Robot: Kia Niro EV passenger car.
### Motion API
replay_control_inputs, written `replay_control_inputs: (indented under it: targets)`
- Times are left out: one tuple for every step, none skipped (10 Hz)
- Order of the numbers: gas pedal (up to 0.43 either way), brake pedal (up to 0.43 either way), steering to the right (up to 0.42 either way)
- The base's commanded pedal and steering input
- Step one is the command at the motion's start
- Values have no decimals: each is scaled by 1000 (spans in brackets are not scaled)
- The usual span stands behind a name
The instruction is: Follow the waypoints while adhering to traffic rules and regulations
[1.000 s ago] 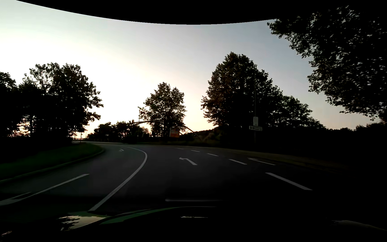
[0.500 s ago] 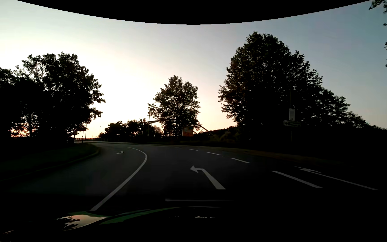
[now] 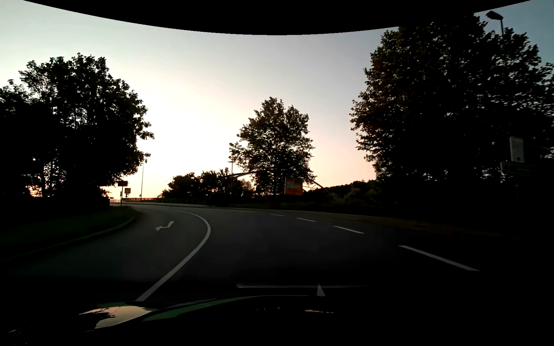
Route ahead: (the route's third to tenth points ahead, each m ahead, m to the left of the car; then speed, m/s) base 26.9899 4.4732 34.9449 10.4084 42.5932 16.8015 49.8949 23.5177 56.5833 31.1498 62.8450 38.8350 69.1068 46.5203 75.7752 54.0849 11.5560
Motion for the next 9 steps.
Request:
replay_control_inputs:
  targets:
    - [197, 0, -75]
    - [189, 0, -75]
    - [189, 0, -75]
    - [177, 0, -75]
    - [177, 0, -75]
    - [177, 0, -77]
    - [169, 0, -79]
    - [169, 0, -83]
    - [169, 0, -85]
